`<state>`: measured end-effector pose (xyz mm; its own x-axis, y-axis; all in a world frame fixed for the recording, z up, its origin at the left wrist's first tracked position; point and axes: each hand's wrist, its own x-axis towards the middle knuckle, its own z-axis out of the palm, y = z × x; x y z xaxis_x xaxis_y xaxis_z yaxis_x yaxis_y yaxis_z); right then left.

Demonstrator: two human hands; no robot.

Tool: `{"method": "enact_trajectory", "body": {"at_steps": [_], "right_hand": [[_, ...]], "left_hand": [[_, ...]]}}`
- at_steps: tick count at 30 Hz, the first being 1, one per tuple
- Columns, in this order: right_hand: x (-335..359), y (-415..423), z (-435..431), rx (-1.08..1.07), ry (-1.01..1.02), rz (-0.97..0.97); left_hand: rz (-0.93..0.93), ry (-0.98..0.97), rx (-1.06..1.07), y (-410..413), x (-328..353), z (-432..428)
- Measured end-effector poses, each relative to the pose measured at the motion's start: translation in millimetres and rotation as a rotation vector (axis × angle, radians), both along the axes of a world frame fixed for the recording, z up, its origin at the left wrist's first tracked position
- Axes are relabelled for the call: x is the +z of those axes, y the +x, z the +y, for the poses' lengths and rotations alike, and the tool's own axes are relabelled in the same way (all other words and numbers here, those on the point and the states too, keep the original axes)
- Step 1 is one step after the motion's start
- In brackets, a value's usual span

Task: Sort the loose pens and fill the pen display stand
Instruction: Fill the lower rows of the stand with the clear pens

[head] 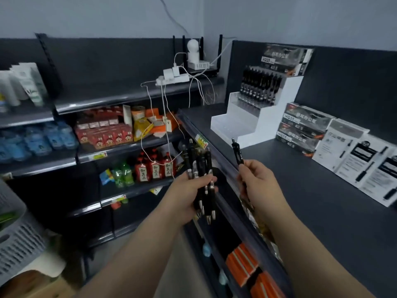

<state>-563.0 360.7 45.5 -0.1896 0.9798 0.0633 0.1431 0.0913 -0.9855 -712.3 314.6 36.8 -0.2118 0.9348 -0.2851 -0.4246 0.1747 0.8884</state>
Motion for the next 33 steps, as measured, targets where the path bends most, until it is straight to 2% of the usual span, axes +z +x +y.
{"method": "enact_trajectory", "body": {"at_steps": [7,12,16,24,29,33], "right_hand": [[13.2,-42.6,124.5,-0.021,0.012,0.036],[27.7,-46.5,186.5,-0.125,0.069,0.035],[47.5,-35.9,228.6,-0.298,0.194,0.060],[74.3,-28.1,299.5,-0.737,0.412,-0.036],[79.1,-41.3,325.3,-0.948,0.436,-0.160],[68.7,-49.8,338.2,-1.066,0.384,-0.256]], "left_hand": [[0.017,0.070,0.014,-42.4,19.7,127.7],[-0.010,0.102,-0.027,-57.5,28.2,201.3],[-0.054,0.141,-0.118,-63.1,35.1,260.5],[-0.041,0.240,-0.383,-63.9,51.7,379.4],[0.001,0.340,-0.558,-71.4,61.4,428.9],[-0.004,0.322,-0.667,-79.0,53.6,449.1]]}}
